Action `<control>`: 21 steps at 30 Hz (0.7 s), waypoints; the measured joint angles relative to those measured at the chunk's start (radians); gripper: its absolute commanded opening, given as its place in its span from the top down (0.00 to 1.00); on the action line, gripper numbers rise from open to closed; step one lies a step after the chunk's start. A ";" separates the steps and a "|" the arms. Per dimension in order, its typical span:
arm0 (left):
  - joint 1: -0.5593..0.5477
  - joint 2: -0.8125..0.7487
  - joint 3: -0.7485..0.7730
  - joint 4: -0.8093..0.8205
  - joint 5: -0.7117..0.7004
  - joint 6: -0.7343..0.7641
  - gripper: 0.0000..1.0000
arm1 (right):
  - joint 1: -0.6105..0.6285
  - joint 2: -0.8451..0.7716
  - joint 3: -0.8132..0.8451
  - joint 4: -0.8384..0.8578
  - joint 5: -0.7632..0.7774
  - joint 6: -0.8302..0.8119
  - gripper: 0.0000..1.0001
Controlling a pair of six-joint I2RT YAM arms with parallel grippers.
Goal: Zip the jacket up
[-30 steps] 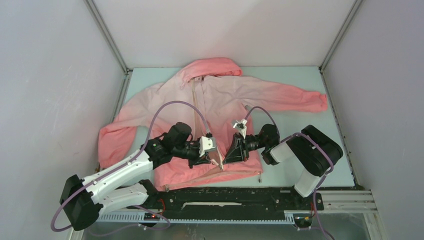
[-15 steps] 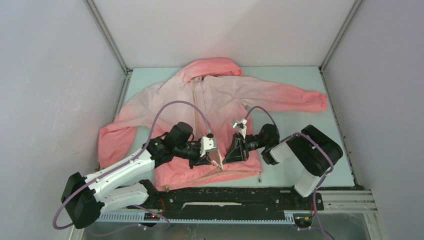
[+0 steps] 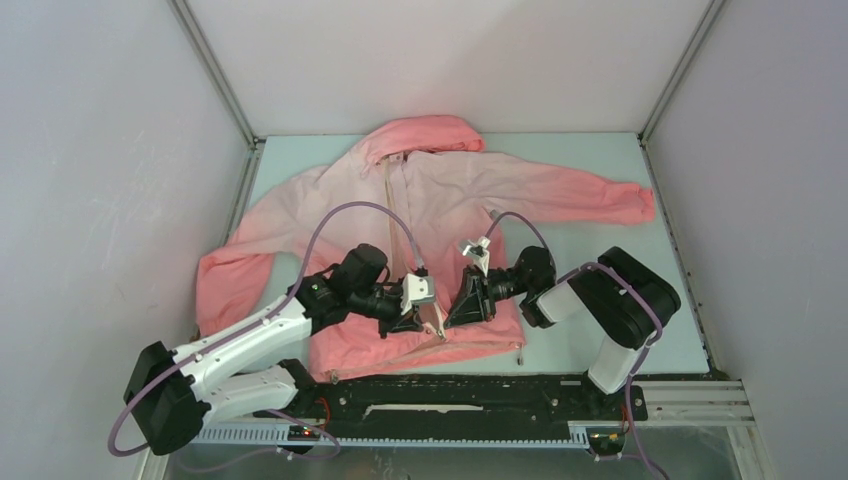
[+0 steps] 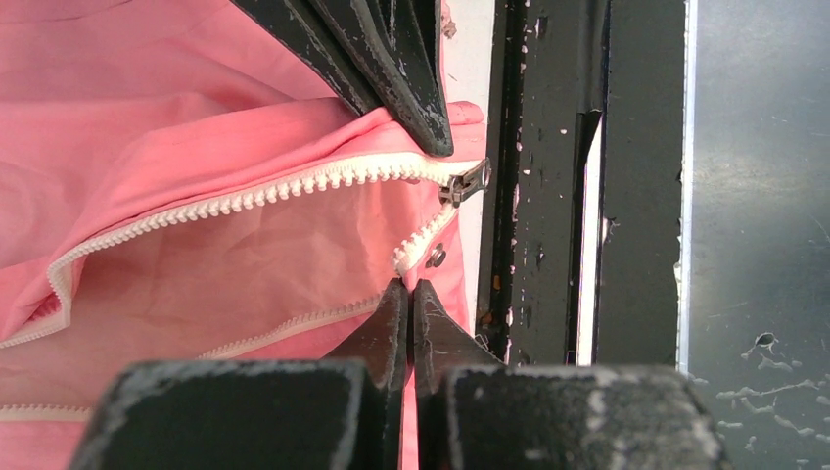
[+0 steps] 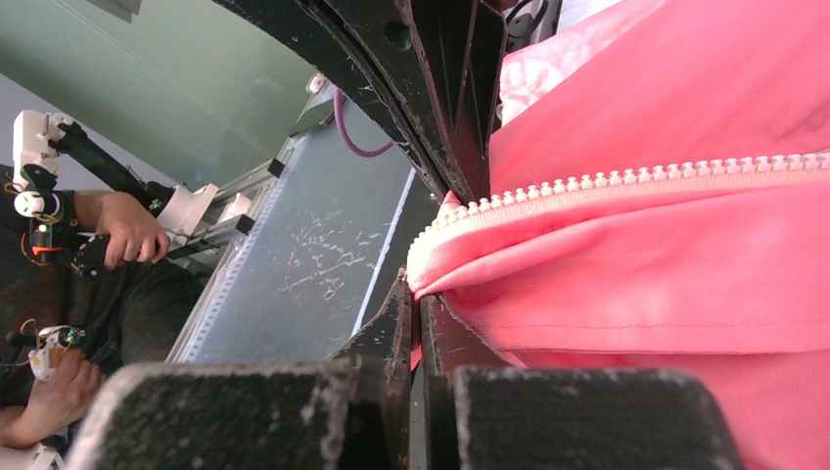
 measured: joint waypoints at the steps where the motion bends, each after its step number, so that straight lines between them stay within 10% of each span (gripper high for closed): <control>1: 0.000 0.003 0.000 0.000 0.004 0.002 1.00 | 0.003 0.000 0.002 0.000 -0.002 0.000 1.00; 21: 0.000 0.042 0.003 -0.030 0.024 0.010 1.00 | 0.035 0.058 0.095 -0.058 0.002 -0.018 1.00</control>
